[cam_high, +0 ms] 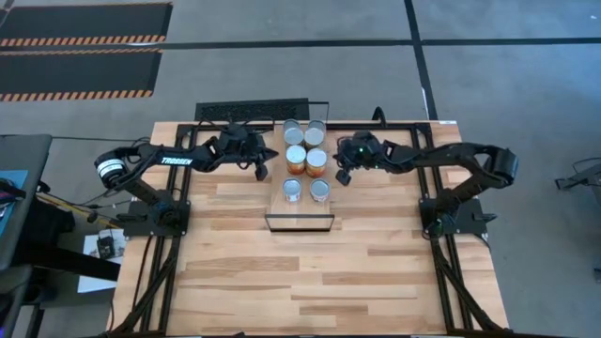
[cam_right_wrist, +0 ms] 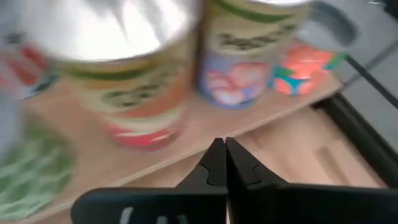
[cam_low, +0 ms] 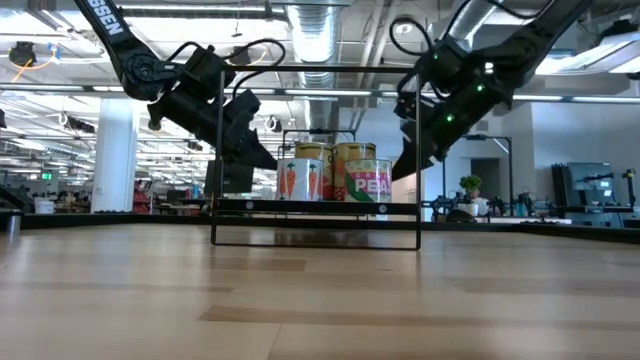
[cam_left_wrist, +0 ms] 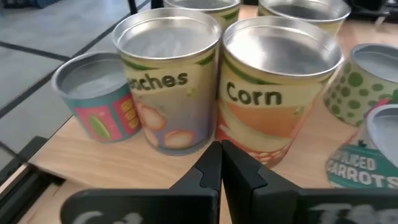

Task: Pick and place cans onto a shelf
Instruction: Adjust the large blue can on the shelf, then return to Home Position

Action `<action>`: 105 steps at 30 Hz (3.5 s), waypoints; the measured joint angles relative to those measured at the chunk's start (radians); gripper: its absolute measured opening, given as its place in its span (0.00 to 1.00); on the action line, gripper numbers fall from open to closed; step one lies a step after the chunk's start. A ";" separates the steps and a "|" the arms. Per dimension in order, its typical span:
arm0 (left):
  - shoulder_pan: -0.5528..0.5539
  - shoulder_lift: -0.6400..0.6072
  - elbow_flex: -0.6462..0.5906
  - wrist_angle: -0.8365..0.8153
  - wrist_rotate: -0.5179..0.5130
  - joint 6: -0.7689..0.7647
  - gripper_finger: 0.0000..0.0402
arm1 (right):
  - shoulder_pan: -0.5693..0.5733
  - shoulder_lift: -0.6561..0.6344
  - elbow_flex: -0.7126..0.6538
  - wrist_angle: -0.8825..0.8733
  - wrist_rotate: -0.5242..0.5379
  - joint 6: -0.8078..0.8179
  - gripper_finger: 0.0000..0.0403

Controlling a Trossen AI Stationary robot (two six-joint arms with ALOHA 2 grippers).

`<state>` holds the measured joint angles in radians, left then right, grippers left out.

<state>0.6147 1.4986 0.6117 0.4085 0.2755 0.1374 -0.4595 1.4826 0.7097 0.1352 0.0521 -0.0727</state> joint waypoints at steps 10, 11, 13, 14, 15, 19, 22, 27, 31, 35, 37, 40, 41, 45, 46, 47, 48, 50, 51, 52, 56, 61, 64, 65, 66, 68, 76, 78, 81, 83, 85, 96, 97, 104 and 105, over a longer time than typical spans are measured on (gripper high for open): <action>0.000 0.000 0.000 0.005 0.008 -0.001 0.00 | 0.074 -0.004 0.000 0.045 -0.002 0.008 0.01; 0.000 0.000 0.000 0.006 0.008 -0.001 0.00 | 0.074 -0.003 0.000 0.049 -0.001 0.012 0.01; 0.000 0.000 0.000 0.008 0.008 -0.001 0.00 | 0.073 -0.002 0.000 0.065 -0.001 0.016 0.01; 0.000 0.000 0.000 0.009 0.008 -0.001 0.00 | 0.072 -0.002 0.000 0.080 -0.002 0.016 0.01; 0.000 0.000 0.000 0.009 0.008 -0.001 0.00 | 0.073 -0.002 0.000 0.091 -0.003 0.015 0.01; 0.000 0.000 0.000 0.009 0.007 -0.001 0.00 | 0.073 -0.002 0.000 0.108 -0.029 0.015 0.01; 0.000 0.000 0.000 0.008 0.007 -0.001 0.00 | 0.072 -0.002 0.000 0.106 -0.028 0.014 0.01; 0.000 -0.001 -0.011 0.009 0.022 0.004 0.00 | 0.063 -0.032 -0.001 0.072 -0.027 -0.004 0.01; 0.000 -0.001 -0.045 0.009 0.074 0.015 0.00 | 0.067 -0.086 0.000 -0.035 -0.028 -0.015 0.01; -0.014 -0.001 -0.096 0.035 0.126 0.036 0.00 | 0.106 -0.134 -0.034 -0.098 -0.039 -0.015 0.01; -0.023 -0.001 -0.123 0.072 0.147 0.037 0.00 | 0.132 -0.159 -0.069 -0.104 -0.076 -0.008 0.01; -0.034 -0.001 -0.150 0.120 0.166 0.035 0.00 | 0.174 -0.197 -0.131 -0.066 -0.110 0.023 0.01; -0.039 -0.001 -0.157 0.132 0.179 0.032 0.00 | 0.188 -0.203 -0.152 -0.042 -0.111 0.039 0.01; -0.074 -0.001 -0.159 0.135 0.226 0.026 0.00 | 0.241 -0.187 -0.196 0.058 -0.116 0.070 0.01; -0.087 -0.001 -0.159 0.134 0.226 0.026 0.00 | 0.251 -0.173 -0.196 0.082 -0.115 0.072 0.01; -0.101 -0.001 -0.159 0.135 0.226 0.027 0.00 | 0.260 -0.158 -0.196 0.106 -0.115 0.072 0.01; -0.116 -0.001 -0.159 0.135 0.226 0.032 0.00 | 0.267 -0.142 -0.196 0.125 -0.116 0.073 0.01; -0.143 -0.001 -0.159 0.135 0.226 0.039 0.00 | 0.272 -0.109 -0.196 0.170 -0.116 0.073 0.01; -0.155 -0.001 -0.159 0.135 0.226 0.040 0.00 | 0.271 -0.094 -0.196 0.188 -0.113 0.073 0.01; -0.166 -0.001 -0.159 0.135 0.227 0.040 0.00 | 0.271 -0.078 -0.196 0.204 -0.109 0.076 0.01; -0.191 -0.001 -0.159 0.136 0.211 0.042 0.00 | 0.268 -0.035 -0.196 0.275 -0.110 0.077 0.01; -0.194 -0.001 -0.159 0.144 0.192 0.040 0.00 | 0.268 0.010 -0.195 0.341 -0.127 0.081 0.01; -0.194 -0.001 -0.159 0.170 0.190 0.032 0.00 | 0.268 0.032 -0.188 0.352 -0.133 0.084 0.01; -0.194 -0.001 -0.159 0.178 0.190 0.026 0.00 | 0.268 0.038 -0.184 0.352 -0.133 0.084 0.01; -0.194 -0.001 -0.159 0.183 0.190 0.026 0.00 | 0.268 0.042 -0.181 0.352 -0.133 0.084 0.01; -0.197 -0.001 -0.159 0.190 0.190 0.026 0.00 | 0.267 0.044 -0.171 0.351 -0.133 0.084 0.01; -0.162 -0.023 -0.159 0.182 0.211 0.033 0.00 | 0.260 -0.028 -0.171 0.282 -0.133 0.053 0.01; -0.140 -0.043 -0.158 0.184 0.222 0.028 0.00 | 0.254 -0.072 -0.190 0.256 -0.133 0.034 0.01; -0.112 -0.095 -0.182 0.181 0.255 0.016 0.00 | 0.247 -0.157 -0.243 0.277 -0.137 0.012 0.01; -0.099 -0.143 -0.217 0.189 0.263 0.015 0.00 | 0.238 -0.215 -0.295 0.311 -0.167 0.004 0.01; -0.092 -0.192 -0.251 0.193 0.261 0.005 0.00 | 0.229 -0.267 -0.350 0.380 -0.205 0.005 0.01; -0.091 -0.506 -0.421 0.194 0.192 -0.072 0.00 | 0.249 -0.543 -0.544 0.492 -0.129 0.012 0.01; -0.092 -0.534 -0.435 0.195 0.180 -0.082 0.00 | 0.258 -0.567 -0.562 0.492 -0.099 0.017 0.01; -0.091 -0.733 -0.545 0.227 0.073 -0.152 0.00 | 0.352 -0.703 -0.672 0.495 0.110 0.014 0.01; -0.091 -0.758 -0.564 0.244 0.066 -0.162 0.00 | 0.361 -0.724 -0.685 0.493 0.110 0.015 0.01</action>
<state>0.5236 0.7405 0.0481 0.6527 0.3415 -0.0248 -0.0982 0.7582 0.0245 0.6285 0.1625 -0.0576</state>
